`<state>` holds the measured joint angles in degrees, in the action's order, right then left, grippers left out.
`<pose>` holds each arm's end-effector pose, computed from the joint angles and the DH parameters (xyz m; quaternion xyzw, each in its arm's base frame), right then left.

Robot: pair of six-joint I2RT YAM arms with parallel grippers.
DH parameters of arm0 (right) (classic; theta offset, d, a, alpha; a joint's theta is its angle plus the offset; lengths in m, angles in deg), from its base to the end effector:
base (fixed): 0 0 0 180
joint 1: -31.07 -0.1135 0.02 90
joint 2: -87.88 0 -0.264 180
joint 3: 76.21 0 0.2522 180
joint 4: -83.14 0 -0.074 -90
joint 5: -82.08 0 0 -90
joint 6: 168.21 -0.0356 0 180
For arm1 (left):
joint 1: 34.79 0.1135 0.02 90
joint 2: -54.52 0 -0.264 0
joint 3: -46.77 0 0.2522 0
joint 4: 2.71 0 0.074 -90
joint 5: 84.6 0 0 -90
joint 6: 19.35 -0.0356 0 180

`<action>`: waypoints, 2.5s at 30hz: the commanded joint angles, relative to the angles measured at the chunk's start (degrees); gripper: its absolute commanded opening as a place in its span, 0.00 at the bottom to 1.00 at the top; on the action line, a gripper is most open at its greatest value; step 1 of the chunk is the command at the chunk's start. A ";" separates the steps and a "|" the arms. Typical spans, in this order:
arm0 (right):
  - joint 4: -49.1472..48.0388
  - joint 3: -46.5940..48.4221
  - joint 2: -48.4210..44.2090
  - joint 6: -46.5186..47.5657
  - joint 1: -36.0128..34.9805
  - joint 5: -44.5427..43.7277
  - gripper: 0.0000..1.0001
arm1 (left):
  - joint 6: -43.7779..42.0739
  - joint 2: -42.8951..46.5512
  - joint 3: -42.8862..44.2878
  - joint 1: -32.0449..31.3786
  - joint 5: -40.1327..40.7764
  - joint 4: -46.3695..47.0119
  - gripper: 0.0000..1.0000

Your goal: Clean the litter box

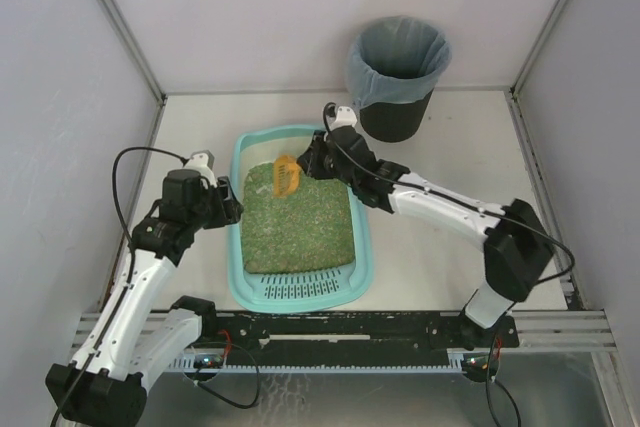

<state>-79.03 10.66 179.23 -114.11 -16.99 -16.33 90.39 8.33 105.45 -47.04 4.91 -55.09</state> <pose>0.2570 0.2782 0.3163 -0.0471 0.8280 0.3263 0.4536 0.1637 -0.0359 0.2883 -0.0574 0.9041 -0.1204 0.4060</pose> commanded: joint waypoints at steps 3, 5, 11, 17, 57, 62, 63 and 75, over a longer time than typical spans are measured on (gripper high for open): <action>-9.64 0.73 8.26 -12.17 2.58 0.00 0.00 | -1.82 -2.10 -0.57 -0.70 -2.01 1.33 0.54; -12.56 0.80 10.58 -14.36 3.50 1.30 0.00 | -1.90 -2.40 -0.59 -0.96 -2.06 1.36 0.52; -11.98 5.78 17.53 -15.44 4.55 1.48 0.00 | -1.91 -2.91 -0.62 -1.70 -1.57 1.19 0.50; -8.47 11.87 23.25 -15.84 4.31 2.01 0.00 | -1.90 -3.29 -0.51 -2.22 -1.22 1.05 0.48; -24.79 -3.48 13.86 -19.54 3.30 17.60 0.00 | -1.77 -3.50 -0.45 -2.70 -0.54 0.73 0.47; -25.93 -6.55 11.34 -20.75 3.66 15.22 0.00 | -1.82 -3.22 -0.42 -2.78 -0.53 0.68 0.47; -26.07 -7.13 10.85 -20.98 3.74 14.87 0.00 | -1.84 -3.09 -0.39 -2.70 -0.48 0.71 0.47; -23.71 -10.96 6.01 -20.62 4.44 9.74 0.00 | -1.65 -0.78 -0.54 -2.75 0.55 0.93 0.48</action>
<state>-102.11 -0.38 189.37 -135.03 -12.48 -2.21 89.48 6.40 105.45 -49.47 4.82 -55.15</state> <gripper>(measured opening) 0.191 0.478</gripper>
